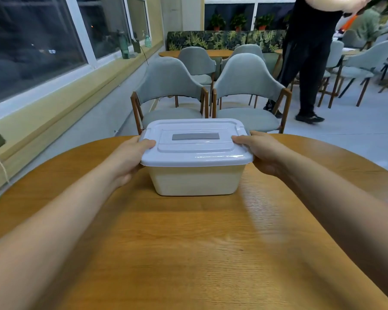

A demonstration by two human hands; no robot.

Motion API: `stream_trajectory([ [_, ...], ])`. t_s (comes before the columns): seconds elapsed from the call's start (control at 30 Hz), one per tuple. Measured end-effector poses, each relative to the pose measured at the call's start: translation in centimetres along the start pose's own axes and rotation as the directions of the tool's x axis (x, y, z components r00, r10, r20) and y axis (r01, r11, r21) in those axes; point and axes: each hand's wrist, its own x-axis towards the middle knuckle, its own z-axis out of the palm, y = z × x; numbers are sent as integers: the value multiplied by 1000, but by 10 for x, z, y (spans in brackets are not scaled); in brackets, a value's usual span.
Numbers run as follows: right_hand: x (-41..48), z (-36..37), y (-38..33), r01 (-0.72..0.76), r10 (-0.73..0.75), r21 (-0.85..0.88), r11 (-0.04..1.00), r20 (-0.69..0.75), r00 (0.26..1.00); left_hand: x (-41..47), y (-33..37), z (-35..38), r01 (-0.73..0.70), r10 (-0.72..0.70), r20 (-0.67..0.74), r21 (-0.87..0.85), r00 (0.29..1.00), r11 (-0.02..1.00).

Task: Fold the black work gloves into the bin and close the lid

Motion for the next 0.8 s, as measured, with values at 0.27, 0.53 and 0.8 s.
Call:
stream_trajectory([
  [0.27,10,12,-1,32,-59,-290,956,-84,995,4,4,5,-37,38,-5,146,999,989],
  [0.53,-2,9,12,122,-145,-269,955,-69,987,-4,-2,-2,-110,106,40,149,994,983],
  [0.8,-88,-35,94,193,-253,-568,800,-28,967,-97,-94,-45,-221,239,79,719,968,659],
])
